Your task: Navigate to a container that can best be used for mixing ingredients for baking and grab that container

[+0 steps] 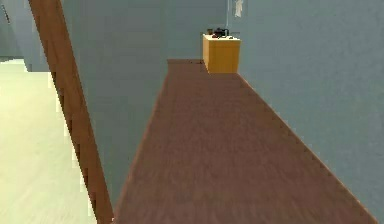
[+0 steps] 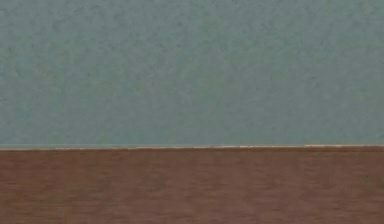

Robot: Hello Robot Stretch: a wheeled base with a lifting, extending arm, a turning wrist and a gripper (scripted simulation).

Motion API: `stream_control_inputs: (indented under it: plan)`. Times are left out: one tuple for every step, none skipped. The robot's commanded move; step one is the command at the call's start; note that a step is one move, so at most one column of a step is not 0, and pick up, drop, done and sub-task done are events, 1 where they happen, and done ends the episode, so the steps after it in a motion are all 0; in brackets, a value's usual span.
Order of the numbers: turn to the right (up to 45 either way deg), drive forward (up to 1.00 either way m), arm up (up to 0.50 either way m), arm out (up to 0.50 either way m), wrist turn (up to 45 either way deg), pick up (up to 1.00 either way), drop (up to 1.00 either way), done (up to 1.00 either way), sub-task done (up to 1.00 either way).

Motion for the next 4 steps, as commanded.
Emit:
stream_control_inputs:
  plan:
    - [-45.0, 0.00, 0.00, 0.00, 0.0, 0.00, 0.00, 0.00, 0.00]
    - [-3.0, 0.00, 0.00, 0.00, 0.0, 0.00, 0.00, 0.00, 0.00]
    - [0.0, 1.00, 0.00, 0.00, 0.0, 0.00, 0.00, 0.00, 0.00]
    - [0.0, 0.30, 0.00, 0.00, 0.0, 0.00, 0.00, 0.00, 0.00]
